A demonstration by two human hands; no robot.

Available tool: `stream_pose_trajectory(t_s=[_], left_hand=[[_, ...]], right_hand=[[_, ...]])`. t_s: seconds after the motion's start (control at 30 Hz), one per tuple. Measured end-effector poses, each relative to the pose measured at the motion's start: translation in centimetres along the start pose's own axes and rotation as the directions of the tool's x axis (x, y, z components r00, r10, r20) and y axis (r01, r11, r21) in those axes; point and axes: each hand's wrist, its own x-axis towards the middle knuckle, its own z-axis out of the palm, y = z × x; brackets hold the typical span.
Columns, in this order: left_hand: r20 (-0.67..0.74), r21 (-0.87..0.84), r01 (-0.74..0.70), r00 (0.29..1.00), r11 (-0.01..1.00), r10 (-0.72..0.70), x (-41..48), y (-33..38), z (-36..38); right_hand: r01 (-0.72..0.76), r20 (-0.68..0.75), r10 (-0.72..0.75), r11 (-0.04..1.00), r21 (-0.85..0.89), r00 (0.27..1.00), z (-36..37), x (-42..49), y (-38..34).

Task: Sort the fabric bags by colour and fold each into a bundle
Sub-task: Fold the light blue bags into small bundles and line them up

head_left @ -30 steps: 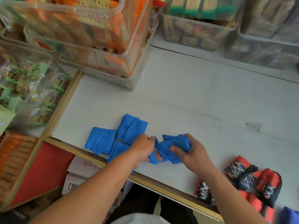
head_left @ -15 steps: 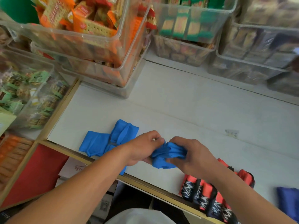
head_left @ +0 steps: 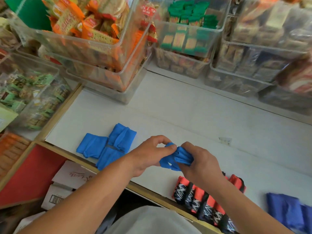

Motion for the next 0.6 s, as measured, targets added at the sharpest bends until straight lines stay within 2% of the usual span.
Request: stream_pose_trajectory(t_s=[0.17,0.27,0.33,0.4,0.43,0.5,0.6], left_hand=[[-0.038,0.088,-0.104,0.993,0.991,0.108,-0.7,-0.1,1.9],[-0.066,0.114,-0.138,0.987,0.984,0.146,-1.3,-1.3,2.4],[-0.091,0.067,-0.153,0.983,0.986,0.159,-1.6,-2.3,2.2],[-0.120,0.031,-0.167,0.978,0.986,0.169,-1.7,-3.0,1.5],[-0.126,0.026,-0.172,0.977,0.985,0.174,-1.8,-3.2,1.3],[-0.113,0.041,-0.174,0.978,0.984,0.177,-2.1,-3.2,1.0],[-0.125,0.053,-0.191,0.973,0.980,0.197,-2.5,-3.2,0.9]], right_hand=[[0.146,-0.060,-0.146,0.989,0.004,0.988,0.1,-1.0,-0.9],[0.061,0.026,-0.061,0.998,-0.017,0.998,0.6,-0.7,-0.8],[-0.021,0.116,0.001,0.985,0.169,0.993,0.8,-1.0,-0.3],[-0.098,0.207,0.007,0.898,0.428,0.978,0.3,-1.1,0.0],[-0.099,0.223,-0.013,0.870,0.483,0.975,0.0,-1.1,-0.2],[-0.025,0.184,-0.064,0.896,0.443,0.981,0.2,-0.7,-0.6],[0.184,0.037,-0.206,0.933,0.308,0.978,1.6,-0.4,-1.6]])
